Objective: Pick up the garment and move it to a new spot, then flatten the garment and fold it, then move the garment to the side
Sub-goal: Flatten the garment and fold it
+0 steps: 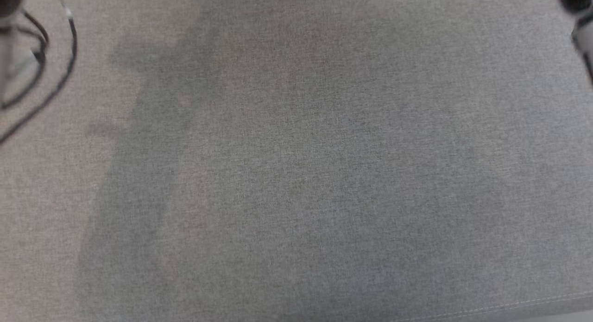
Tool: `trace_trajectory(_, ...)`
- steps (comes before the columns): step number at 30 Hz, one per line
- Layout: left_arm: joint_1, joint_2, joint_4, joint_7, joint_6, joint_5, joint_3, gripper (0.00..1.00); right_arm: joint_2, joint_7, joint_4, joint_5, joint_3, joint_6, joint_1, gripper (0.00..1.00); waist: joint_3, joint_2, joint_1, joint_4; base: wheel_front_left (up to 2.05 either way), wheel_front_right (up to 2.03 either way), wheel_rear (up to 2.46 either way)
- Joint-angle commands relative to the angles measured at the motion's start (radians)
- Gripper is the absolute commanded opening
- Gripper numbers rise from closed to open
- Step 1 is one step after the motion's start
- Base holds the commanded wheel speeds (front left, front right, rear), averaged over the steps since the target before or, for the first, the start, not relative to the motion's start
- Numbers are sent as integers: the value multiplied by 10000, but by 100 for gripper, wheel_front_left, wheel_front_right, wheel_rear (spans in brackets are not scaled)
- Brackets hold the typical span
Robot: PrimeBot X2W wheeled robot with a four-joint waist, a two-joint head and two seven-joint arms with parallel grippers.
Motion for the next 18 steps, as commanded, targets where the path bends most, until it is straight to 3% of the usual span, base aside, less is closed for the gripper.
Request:
trace_trajectory(1,753,240,-61,-202,25,-341,-227,0,-32,-71,8,107,225,-20,633,0,-276,-1,-1,8,0,0,0)
trace_trajectory(9,4095,1270,-1034,-348,23,-1302,-2278,0,-569,745,-992,986,2267,-19,3603,0,-1376,-1,-1,-2,0,0,0)
trace_trajectory(18,6564,2021,-2183,1788,59,-2636,-3876,0,-2616,3826,-3072,2193,4455,-19,5777,0,-3112,-1,-1,38,0,0,0)
